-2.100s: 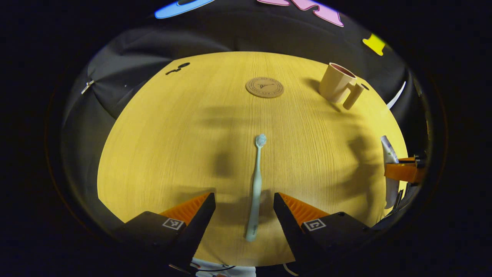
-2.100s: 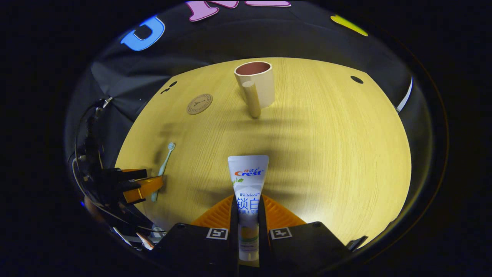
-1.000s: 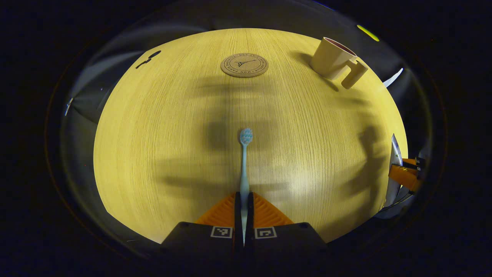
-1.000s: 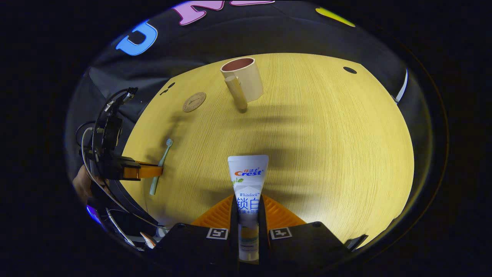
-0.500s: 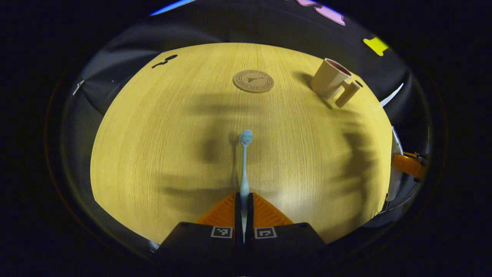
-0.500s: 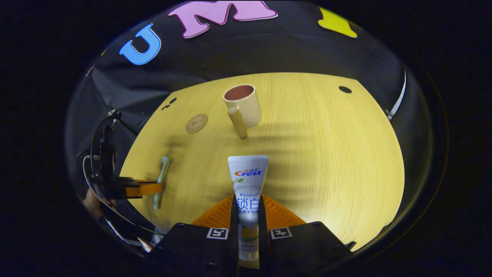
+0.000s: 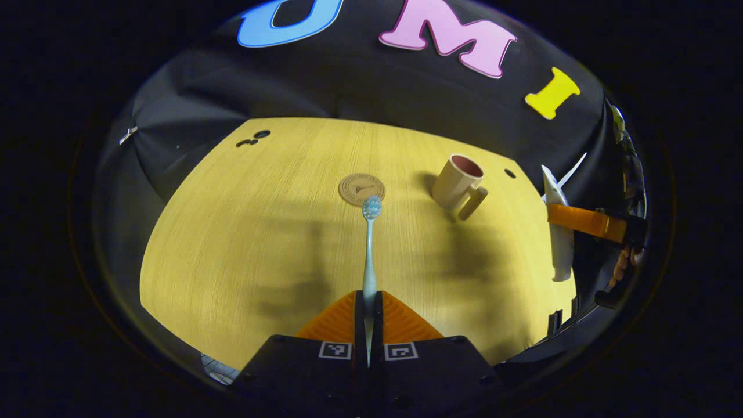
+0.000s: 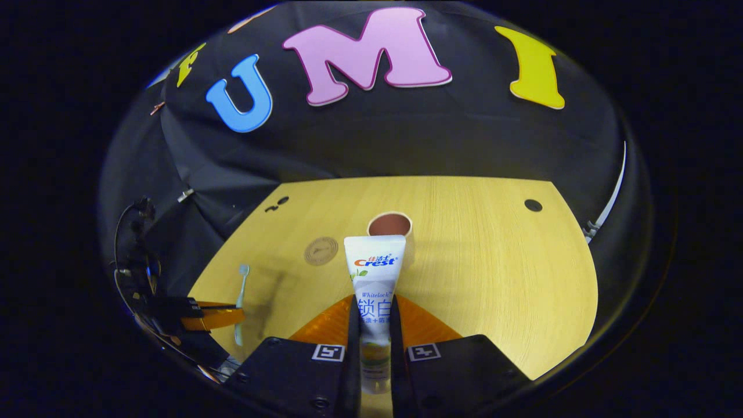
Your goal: Put the toothbrush and toothpaste on the desktop into the cup, then pick up the cup and place it on the coaster on the desktop.
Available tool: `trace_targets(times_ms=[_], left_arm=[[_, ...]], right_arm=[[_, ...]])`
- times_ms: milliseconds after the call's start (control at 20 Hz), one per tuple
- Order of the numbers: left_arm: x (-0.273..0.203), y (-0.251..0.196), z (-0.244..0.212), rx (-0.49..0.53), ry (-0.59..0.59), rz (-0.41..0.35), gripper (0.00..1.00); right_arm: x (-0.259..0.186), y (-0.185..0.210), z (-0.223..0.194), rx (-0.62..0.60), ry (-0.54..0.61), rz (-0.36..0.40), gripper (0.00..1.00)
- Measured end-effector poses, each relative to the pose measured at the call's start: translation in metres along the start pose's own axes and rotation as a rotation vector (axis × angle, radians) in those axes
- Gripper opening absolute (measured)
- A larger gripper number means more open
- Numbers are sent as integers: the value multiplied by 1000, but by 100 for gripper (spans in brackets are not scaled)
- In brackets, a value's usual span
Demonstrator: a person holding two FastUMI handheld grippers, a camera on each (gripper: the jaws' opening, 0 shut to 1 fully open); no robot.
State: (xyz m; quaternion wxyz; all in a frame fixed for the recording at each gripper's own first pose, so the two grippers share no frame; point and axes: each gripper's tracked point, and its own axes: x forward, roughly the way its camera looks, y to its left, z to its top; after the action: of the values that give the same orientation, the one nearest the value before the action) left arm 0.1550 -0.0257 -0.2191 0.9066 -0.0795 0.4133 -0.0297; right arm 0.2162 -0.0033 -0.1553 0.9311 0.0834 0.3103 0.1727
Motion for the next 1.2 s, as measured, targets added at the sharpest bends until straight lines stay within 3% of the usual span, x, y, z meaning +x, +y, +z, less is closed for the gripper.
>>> trace_targets(times_ms=[400,700,1000,1200], left_arm=[[-21,-15,32,25,-127,-19,6],[-32,-36,53,36,-232,-58,6],[-28,-63,69,34,-271,-140,6],[-28,-77,76,34,-299,-155,6]], right_arm=[[25,13,83,-53,-200,31,24],[58,12,111,-59,-273,47,24],[80,3,148,-160,-456,38,24],[110,-6,155,-142,-494,49,24]])
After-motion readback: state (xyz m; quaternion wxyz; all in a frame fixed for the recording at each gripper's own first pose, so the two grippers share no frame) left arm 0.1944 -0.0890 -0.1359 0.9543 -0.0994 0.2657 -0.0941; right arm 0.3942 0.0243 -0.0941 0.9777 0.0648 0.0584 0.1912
